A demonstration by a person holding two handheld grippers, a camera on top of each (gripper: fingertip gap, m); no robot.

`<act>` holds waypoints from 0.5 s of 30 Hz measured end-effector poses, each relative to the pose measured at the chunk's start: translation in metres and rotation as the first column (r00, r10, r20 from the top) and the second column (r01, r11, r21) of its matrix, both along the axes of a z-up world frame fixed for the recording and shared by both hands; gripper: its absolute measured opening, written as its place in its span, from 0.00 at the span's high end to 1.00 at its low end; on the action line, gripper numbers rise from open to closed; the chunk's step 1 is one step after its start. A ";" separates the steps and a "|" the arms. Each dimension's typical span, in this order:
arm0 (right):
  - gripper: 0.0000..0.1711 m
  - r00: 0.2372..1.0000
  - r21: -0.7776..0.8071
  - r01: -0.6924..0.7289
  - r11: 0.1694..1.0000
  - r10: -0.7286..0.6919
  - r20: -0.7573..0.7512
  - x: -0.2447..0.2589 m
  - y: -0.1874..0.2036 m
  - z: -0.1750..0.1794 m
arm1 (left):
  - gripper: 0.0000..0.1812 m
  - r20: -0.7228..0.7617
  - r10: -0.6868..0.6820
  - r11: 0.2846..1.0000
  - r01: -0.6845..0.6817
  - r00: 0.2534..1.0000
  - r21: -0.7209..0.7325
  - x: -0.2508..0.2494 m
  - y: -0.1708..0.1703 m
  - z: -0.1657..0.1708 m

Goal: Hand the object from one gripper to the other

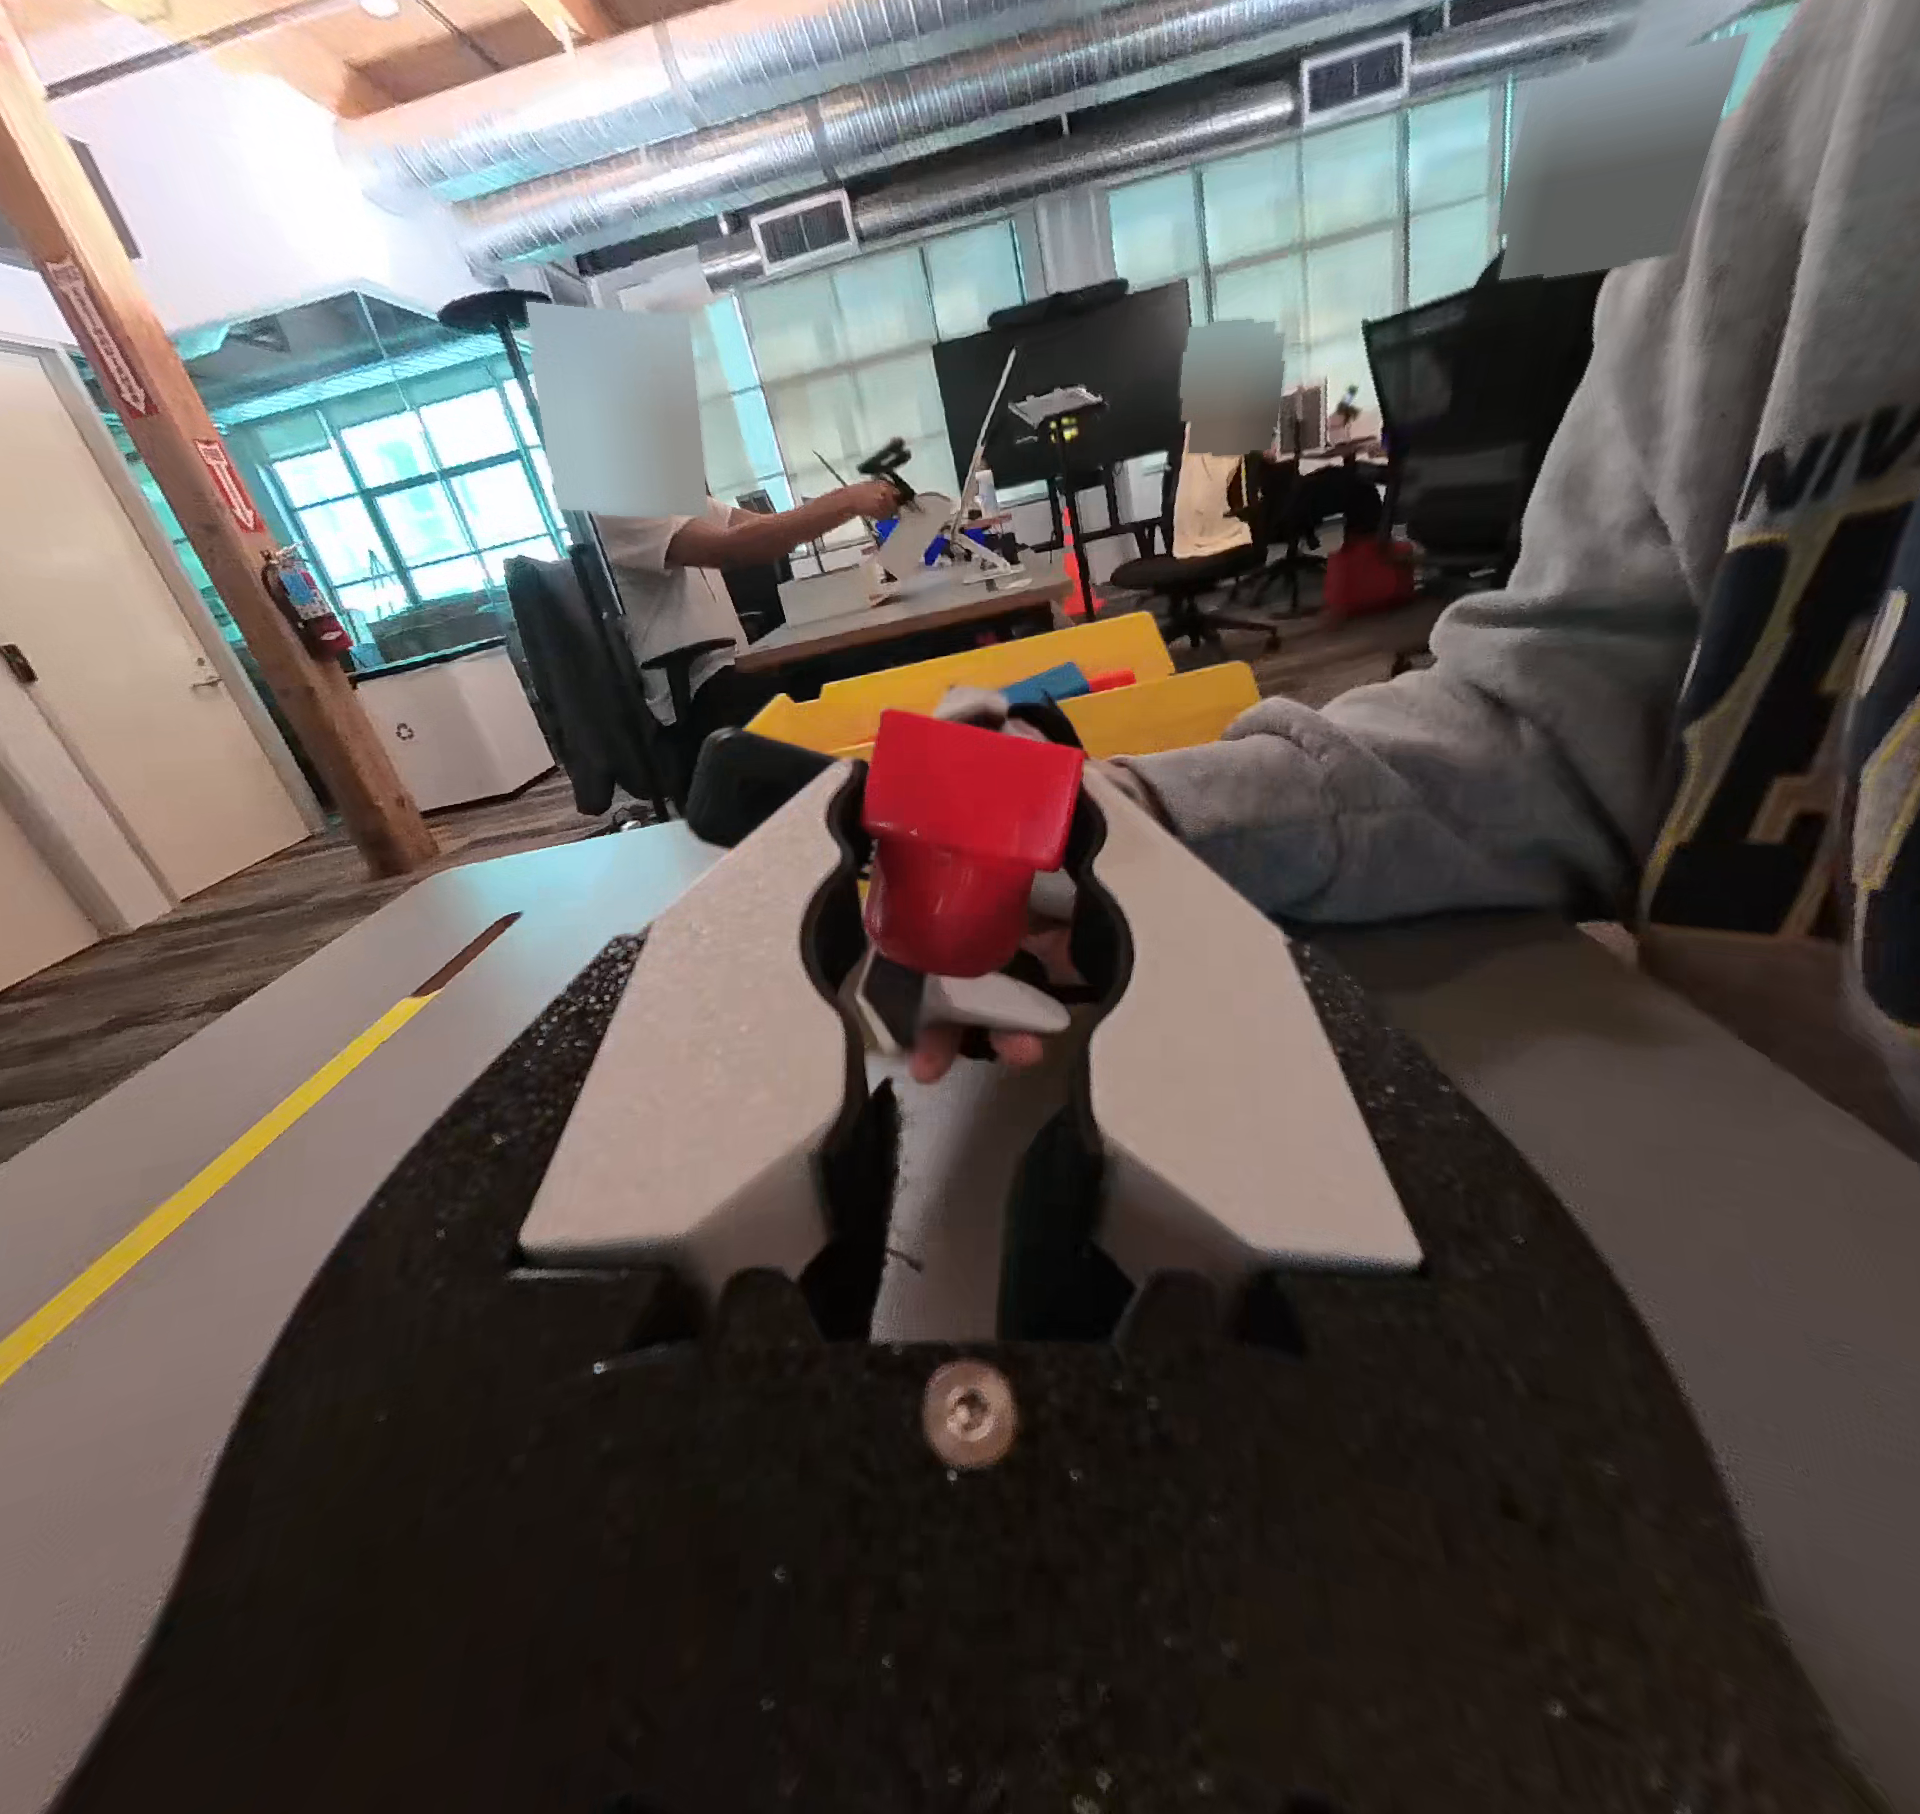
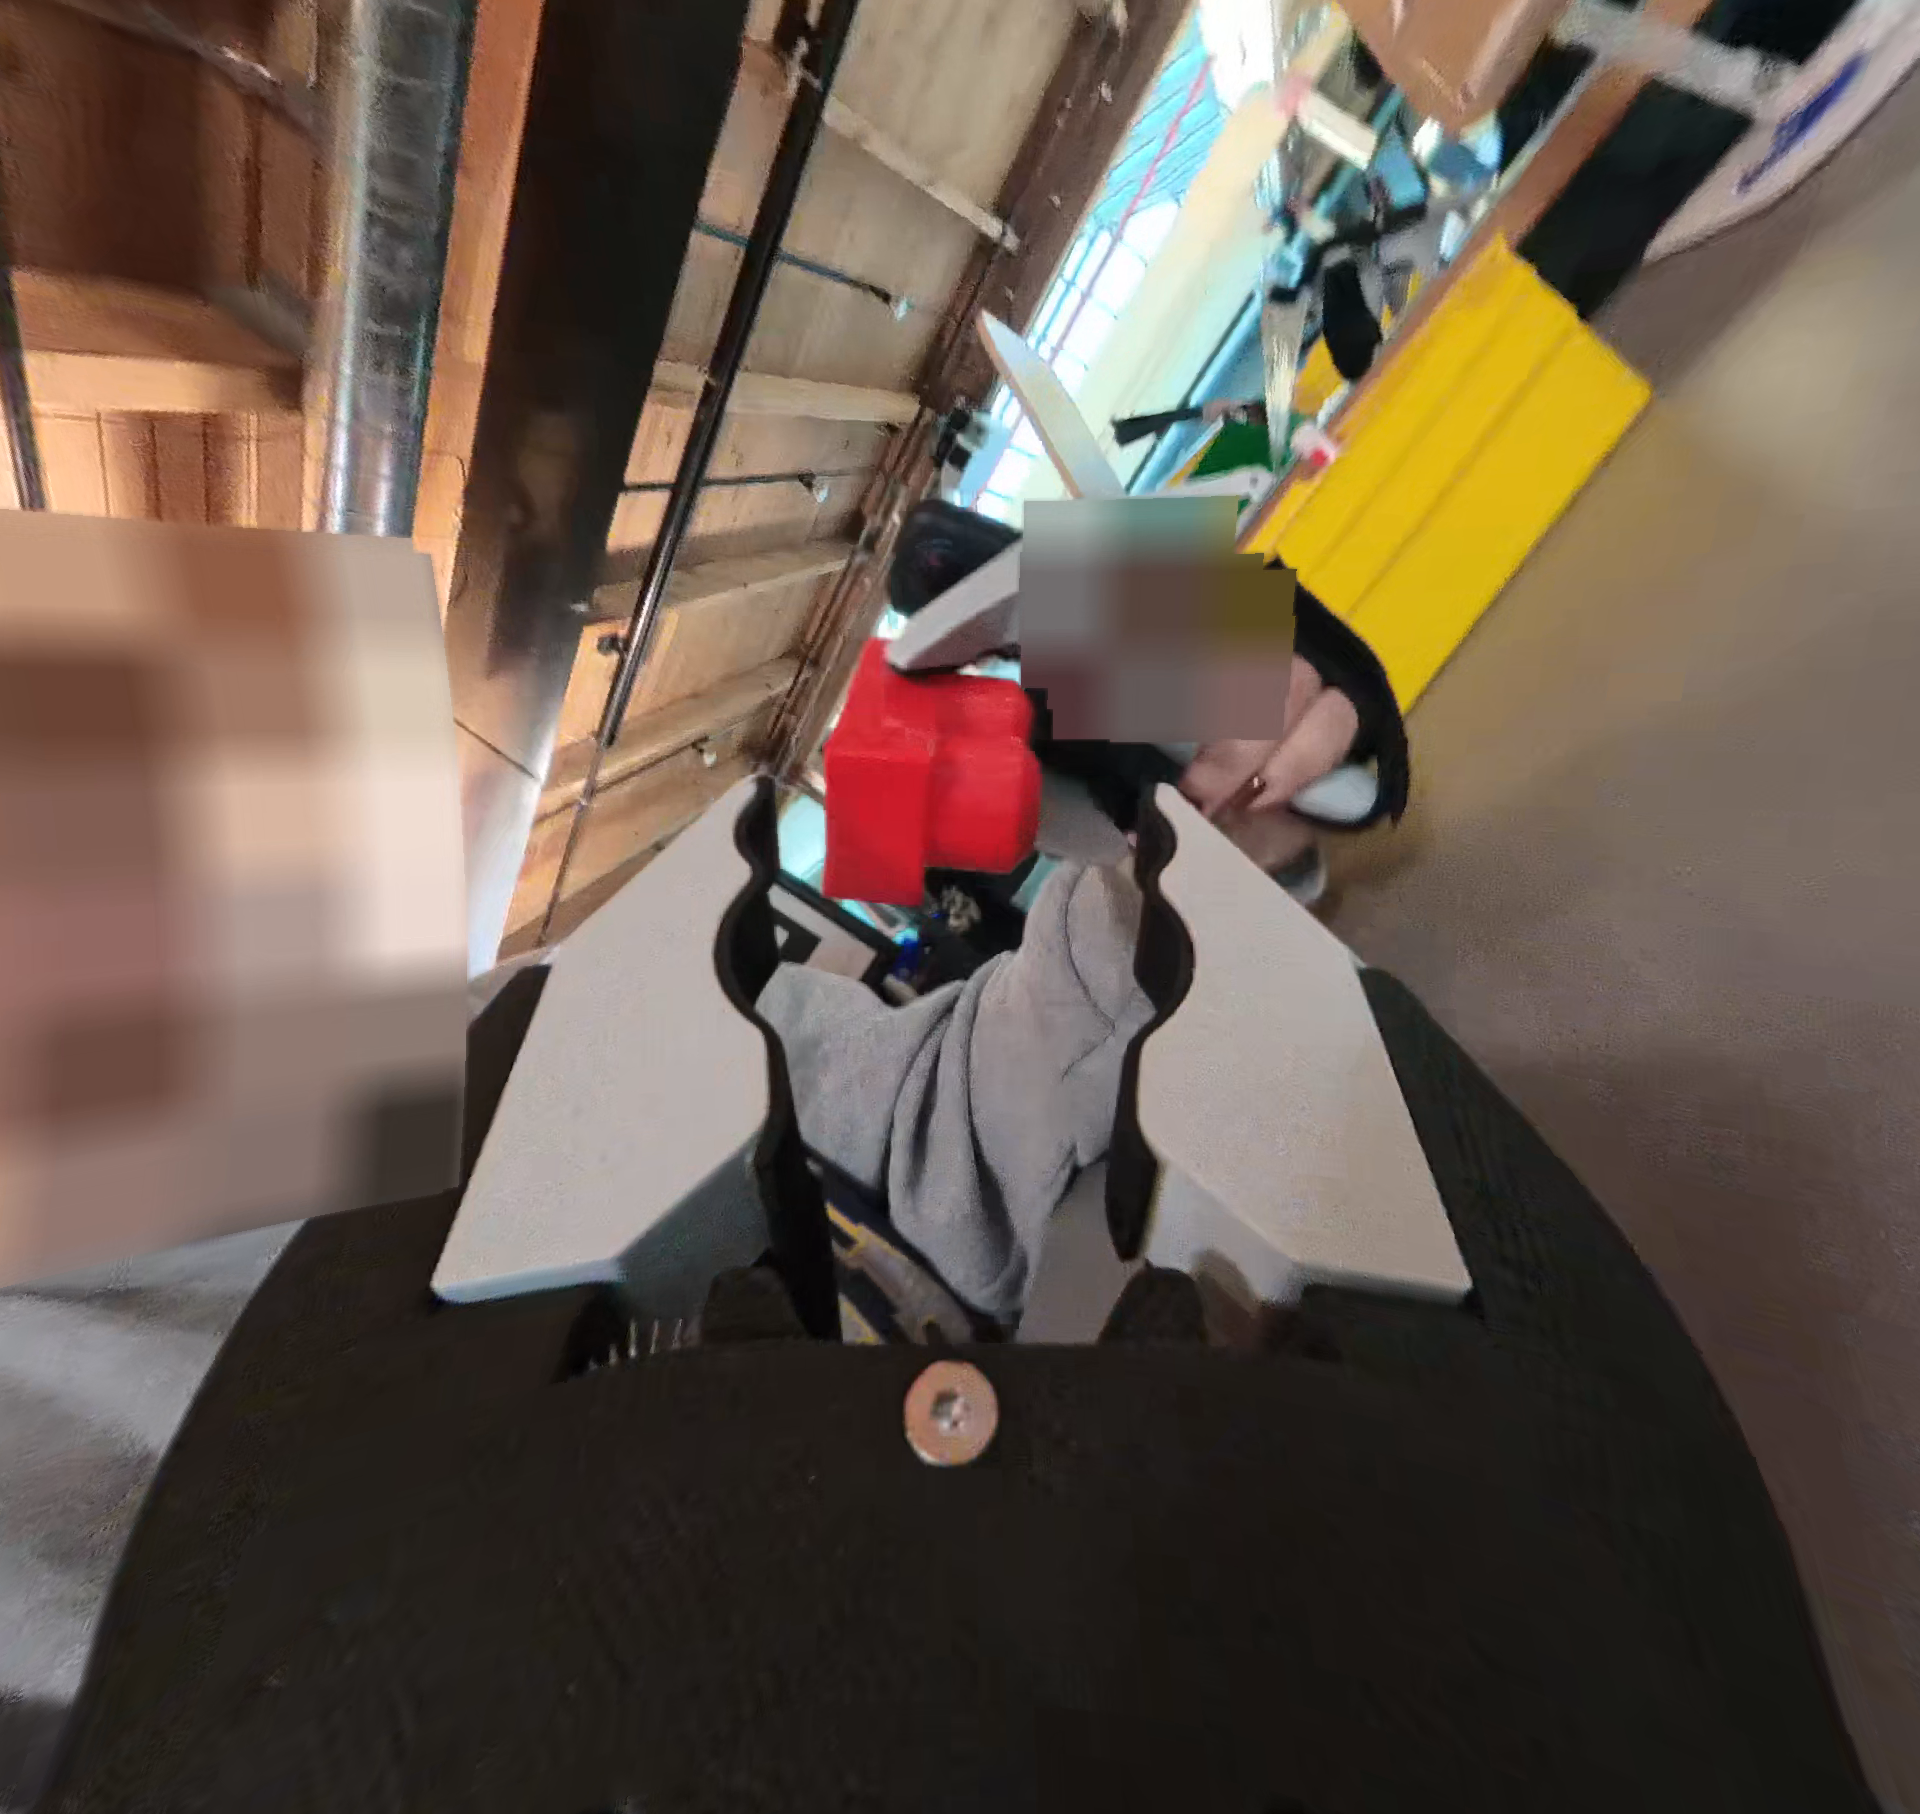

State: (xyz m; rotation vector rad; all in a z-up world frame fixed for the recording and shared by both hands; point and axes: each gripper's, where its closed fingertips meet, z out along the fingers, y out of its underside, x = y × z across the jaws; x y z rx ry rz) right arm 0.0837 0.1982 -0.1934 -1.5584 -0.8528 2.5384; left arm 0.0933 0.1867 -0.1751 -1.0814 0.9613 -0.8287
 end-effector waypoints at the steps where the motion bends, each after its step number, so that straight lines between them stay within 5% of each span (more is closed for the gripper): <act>1: 0.61 0.999 -0.011 -0.034 0.999 0.034 0.027 -0.002 -0.005 -0.005 | 0.81 -0.016 -0.010 1.000 0.010 1.000 0.002 0.003 -0.001 -0.002; 4: 0.75 0.995 -0.068 -0.099 0.993 0.098 -0.008 0.000 -0.011 -0.002 | 0.81 -0.053 -0.019 0.999 0.017 0.998 -0.036 0.007 0.000 -0.010; 6: 0.75 0.998 -0.029 -0.068 0.997 0.068 -0.007 -0.002 -0.009 -0.003 | 0.79 0.002 -0.011 0.990 0.011 1.000 -0.141 0.003 0.006 -0.007; 8: 0.75 0.998 0.121 0.050 0.991 -0.054 0.029 -0.007 -0.003 -0.009 | 0.58 0.124 0.093 0.971 -0.062 0.988 -0.230 -0.015 0.025 0.002; 9: 0.76 0.987 0.254 0.133 0.958 -0.151 0.049 -0.011 0.002 -0.014 | 0.57 0.192 0.142 0.969 -0.097 0.971 -0.227 -0.029 0.030 0.008; 11: 0.75 0.925 0.543 0.308 0.781 -0.379 0.021 -0.018 0.018 -0.020 | 0.57 0.306 0.285 0.954 -0.239 0.908 -0.180 -0.060 0.037 0.018; 14: 0.75 0.782 0.886 0.347 0.308 -0.616 -0.093 -0.019 0.037 -0.025 | 0.54 0.349 0.511 0.859 -0.486 0.786 -0.163 -0.094 0.047 0.018; 15: 0.75 0.758 0.923 0.324 0.206 -0.640 -0.123 -0.017 0.033 -0.020 | 0.53 0.338 0.567 0.821 -0.545 0.751 -0.168 -0.099 0.050 0.015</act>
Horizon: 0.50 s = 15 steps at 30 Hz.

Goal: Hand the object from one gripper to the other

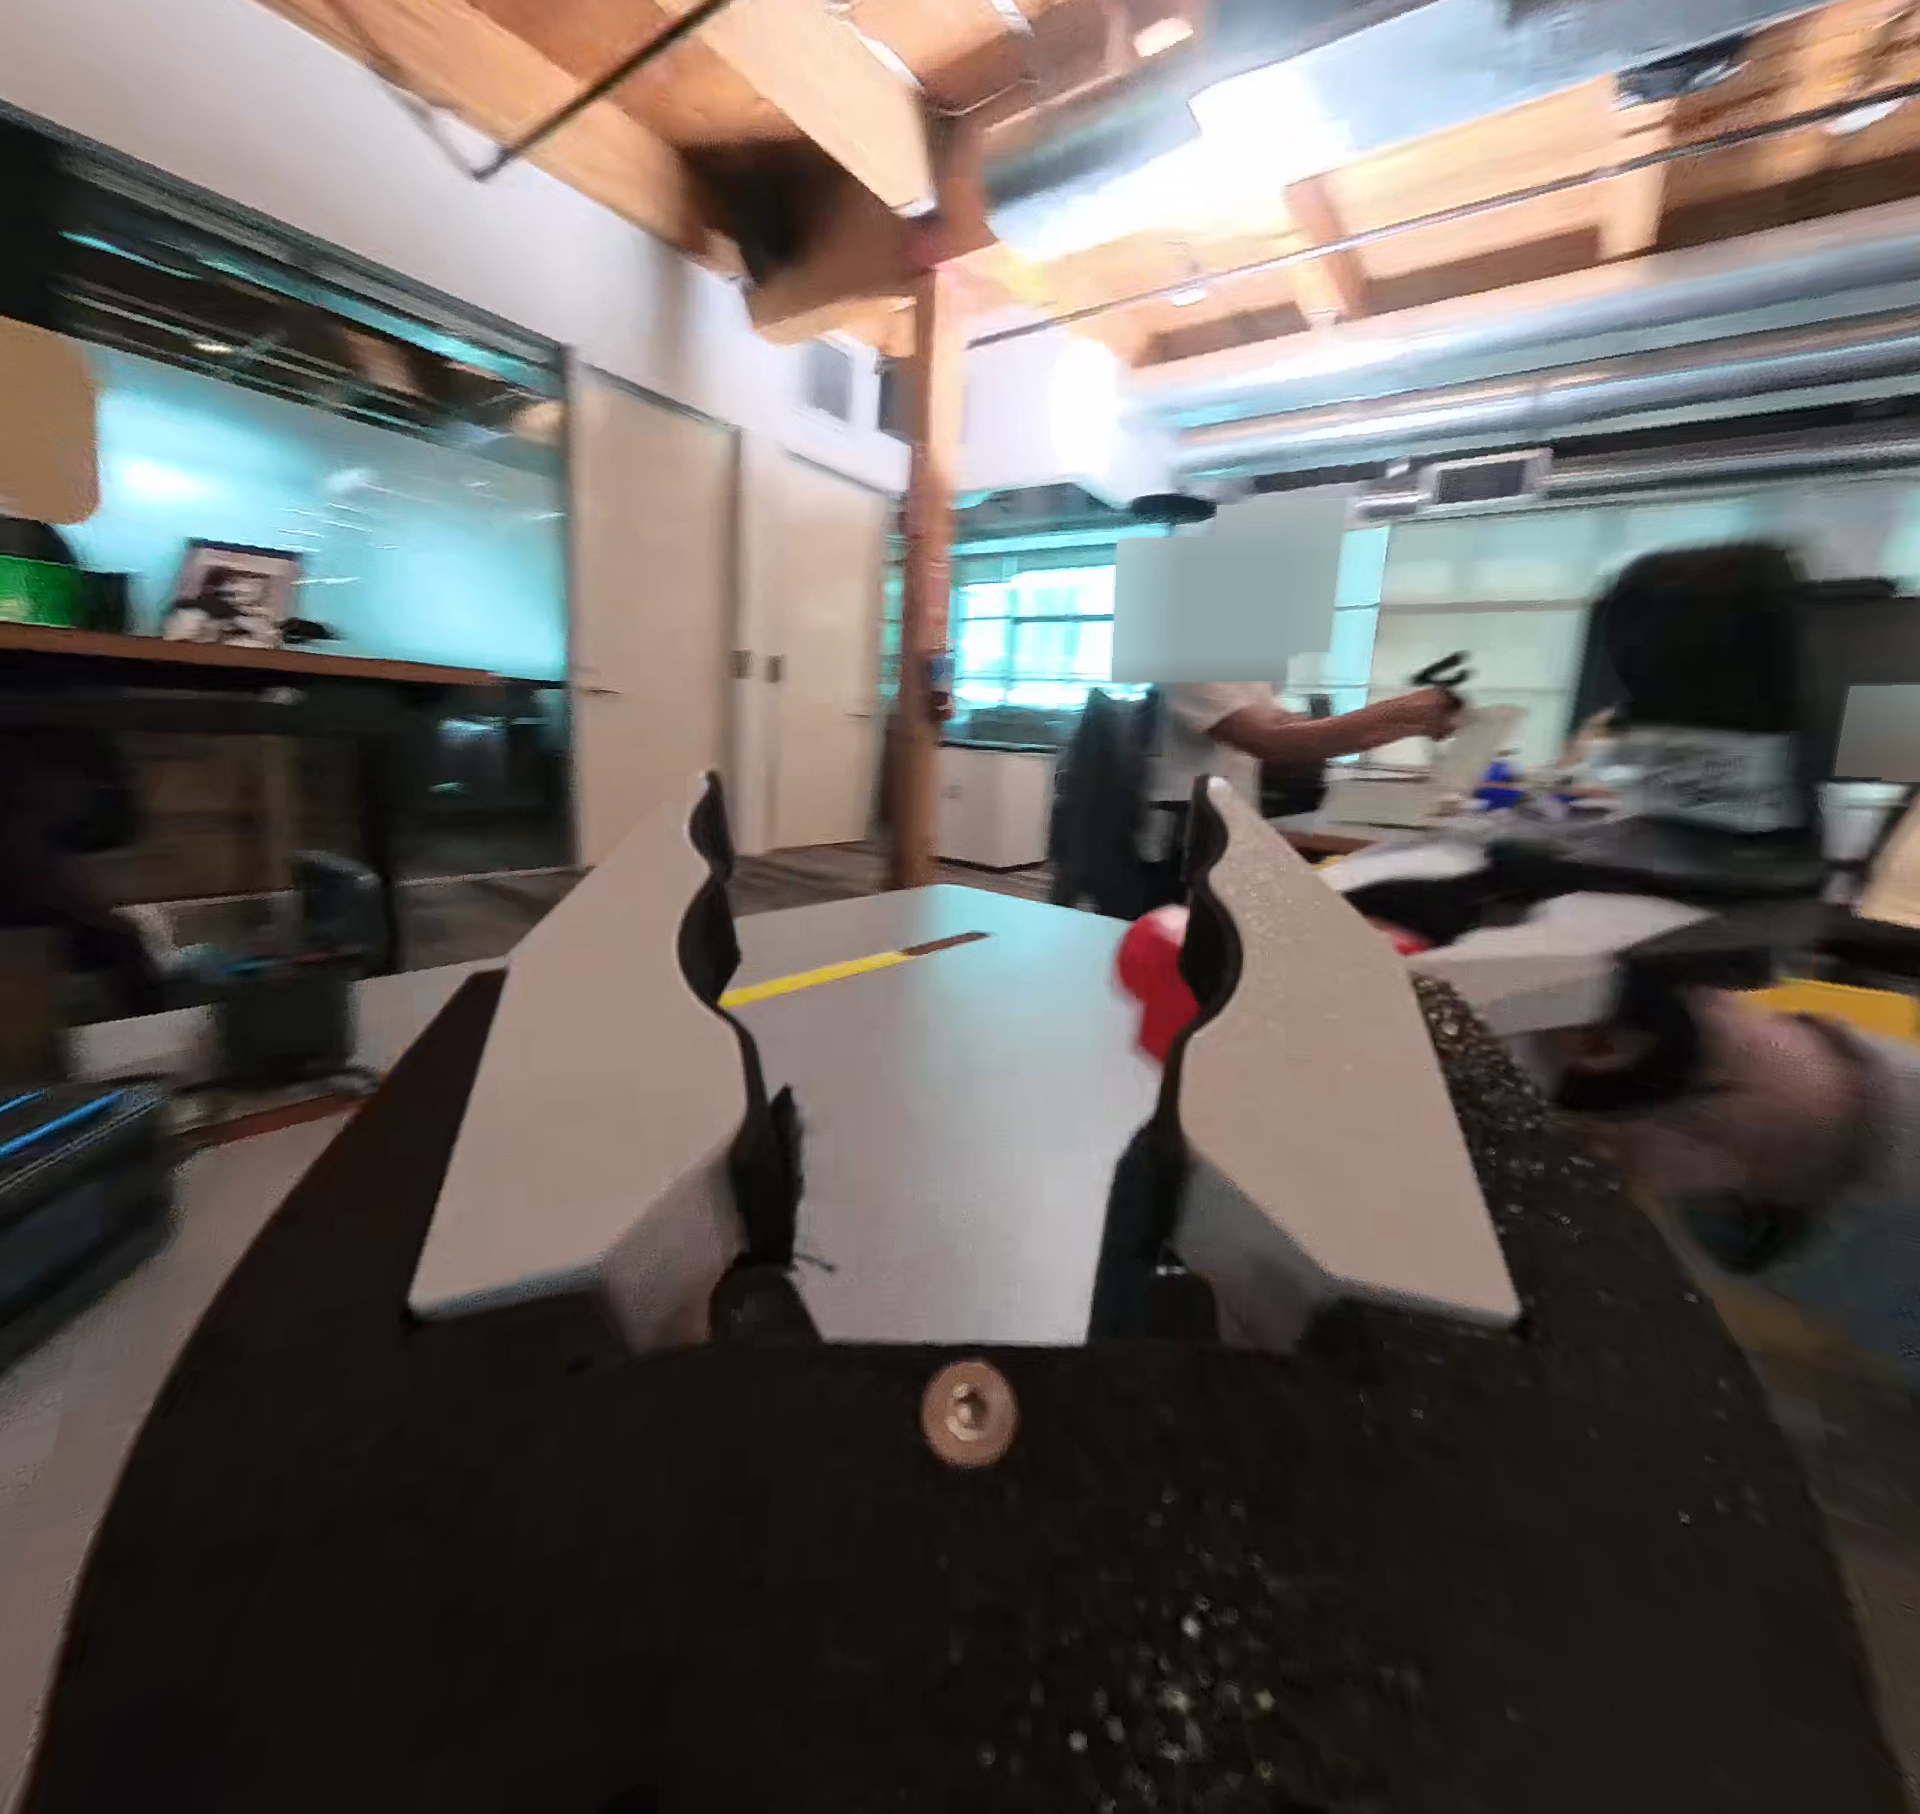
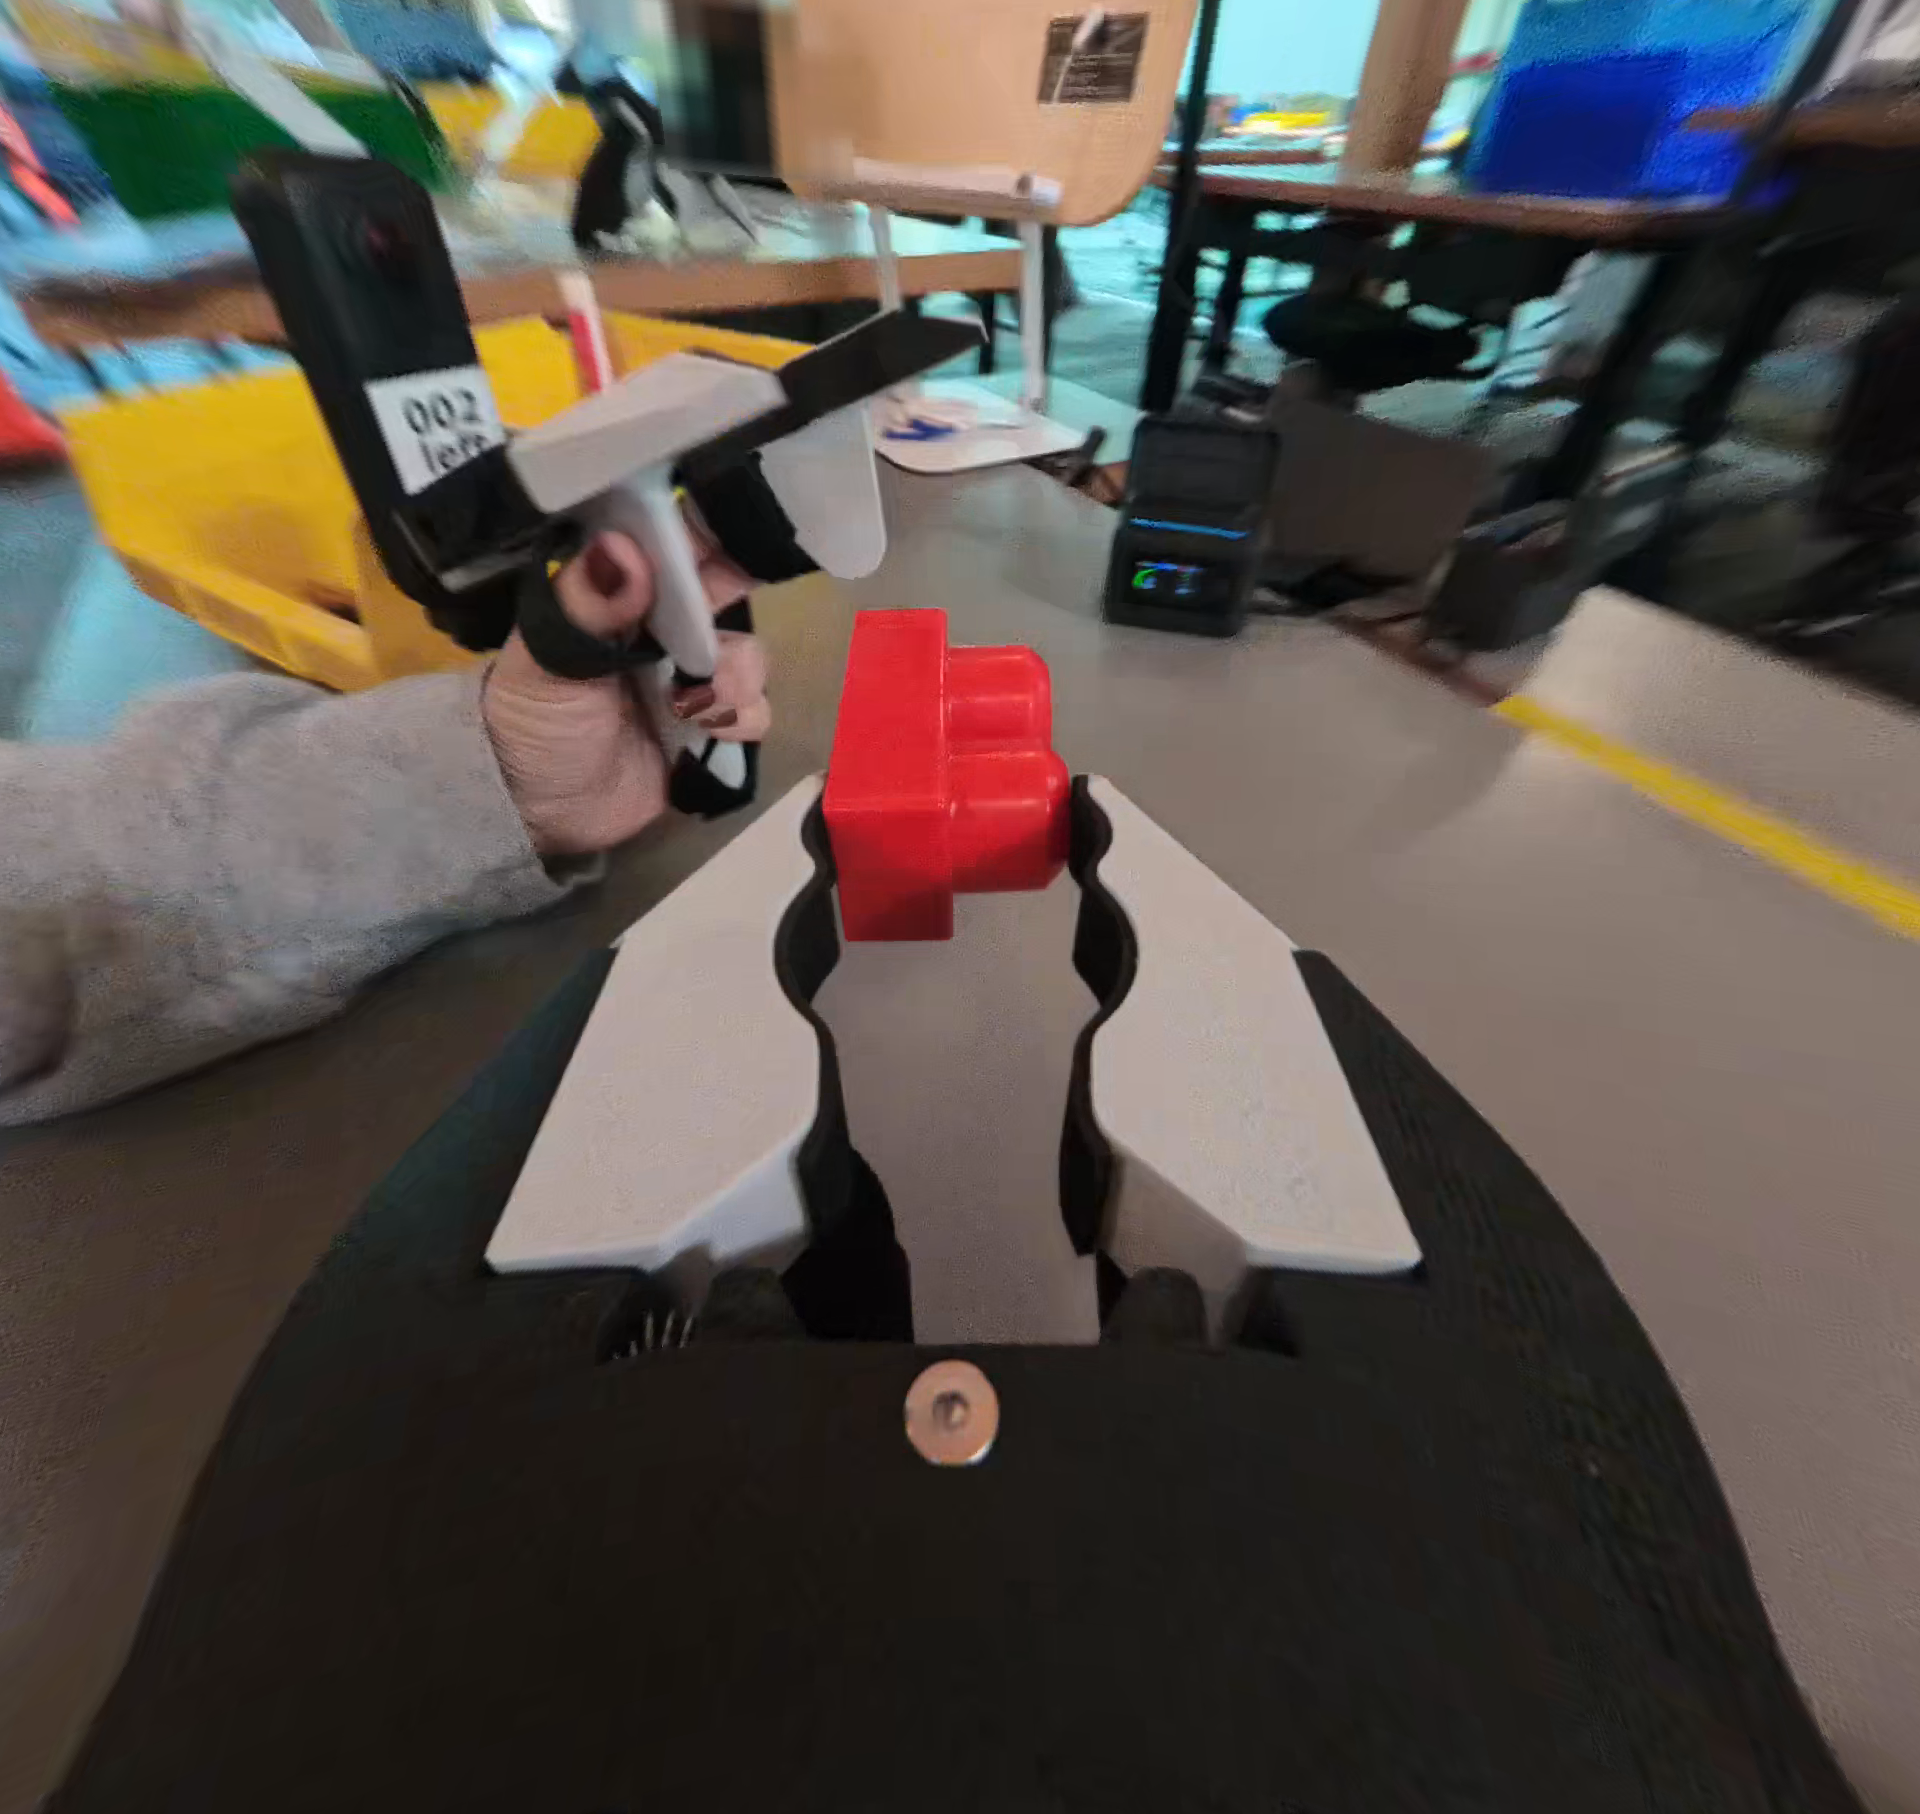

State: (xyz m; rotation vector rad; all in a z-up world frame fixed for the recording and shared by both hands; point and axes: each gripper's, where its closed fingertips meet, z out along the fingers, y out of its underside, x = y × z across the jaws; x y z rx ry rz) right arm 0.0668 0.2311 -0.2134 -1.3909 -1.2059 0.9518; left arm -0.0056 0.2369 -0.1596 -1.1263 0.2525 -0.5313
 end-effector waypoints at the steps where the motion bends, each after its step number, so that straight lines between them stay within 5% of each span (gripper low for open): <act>1: 0.75 0.998 0.075 0.043 0.996 -0.045 0.031 0.006 -0.005 0.009 | 0.51 -0.015 0.041 0.999 -0.041 0.999 -0.016 -0.001 0.003 -0.003; 5: 0.75 0.924 0.357 0.237 0.904 -0.323 0.205 0.085 -0.004 0.063 | 0.50 -0.097 0.131 0.986 -0.140 0.987 -0.090 0.003 0.016 -0.018; 9: 0.75 0.619 0.474 0.431 0.768 -0.634 0.464 0.241 0.054 0.085 | 0.52 -0.207 0.187 0.964 -0.220 0.960 -0.151 0.008 0.027 -0.037; 11: 0.75 0.459 0.473 0.496 0.728 -0.682 0.569 0.311 0.084 0.075 | 0.51 -0.236 0.173 0.962 -0.216 0.956 -0.169 0.015 0.029 -0.041; 15: 0.75 0.401 0.382 0.593 0.709 -0.671 0.624 0.366 0.123 0.047 | 0.45 -0.273 0.170 0.957 -0.225 0.947 -0.185 0.023 0.030 -0.047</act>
